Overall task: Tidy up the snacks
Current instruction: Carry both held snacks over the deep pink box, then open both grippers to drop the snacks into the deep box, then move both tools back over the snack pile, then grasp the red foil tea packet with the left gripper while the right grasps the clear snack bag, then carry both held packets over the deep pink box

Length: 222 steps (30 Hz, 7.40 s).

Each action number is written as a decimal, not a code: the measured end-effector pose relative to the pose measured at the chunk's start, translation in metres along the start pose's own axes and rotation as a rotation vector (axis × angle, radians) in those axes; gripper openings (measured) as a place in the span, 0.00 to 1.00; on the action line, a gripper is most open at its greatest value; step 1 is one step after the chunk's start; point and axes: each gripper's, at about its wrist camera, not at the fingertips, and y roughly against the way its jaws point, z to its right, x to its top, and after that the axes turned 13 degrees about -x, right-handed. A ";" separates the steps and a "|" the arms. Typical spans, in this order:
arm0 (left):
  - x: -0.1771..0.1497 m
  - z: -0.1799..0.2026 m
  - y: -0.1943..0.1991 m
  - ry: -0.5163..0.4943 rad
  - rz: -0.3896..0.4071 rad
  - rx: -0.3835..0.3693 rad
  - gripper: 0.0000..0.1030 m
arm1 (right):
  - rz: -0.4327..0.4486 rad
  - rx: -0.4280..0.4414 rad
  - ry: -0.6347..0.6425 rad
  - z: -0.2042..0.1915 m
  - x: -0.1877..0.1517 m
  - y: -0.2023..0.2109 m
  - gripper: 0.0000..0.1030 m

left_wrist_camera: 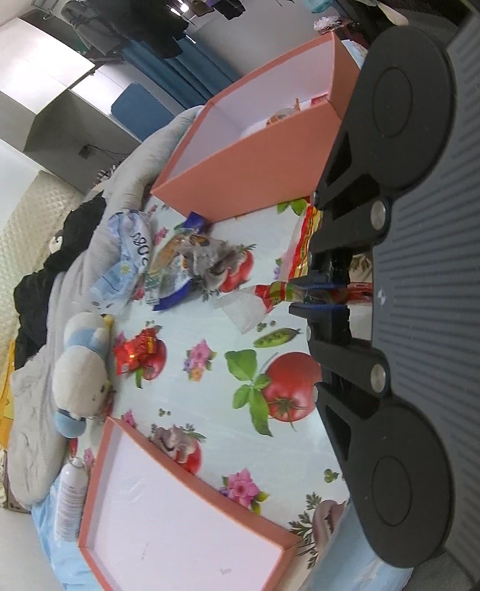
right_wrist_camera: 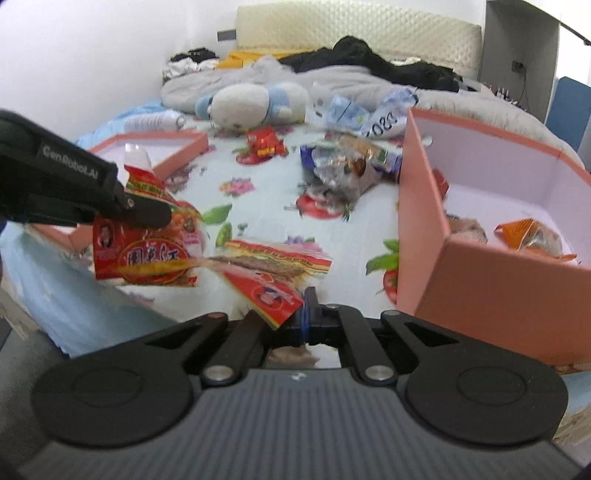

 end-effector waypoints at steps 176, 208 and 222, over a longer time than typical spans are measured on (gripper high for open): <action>0.210 -0.125 -0.265 0.122 -0.064 0.171 0.74 | -0.050 -0.275 -0.198 -0.028 0.103 -0.205 0.67; 0.166 -0.084 -0.233 -0.082 -0.105 0.188 0.55 | -0.109 -0.181 -0.266 -0.010 0.089 -0.187 0.50; 0.075 -0.058 -0.138 -0.072 -0.124 0.172 0.55 | -0.136 -0.069 -0.208 -0.012 0.047 -0.108 0.45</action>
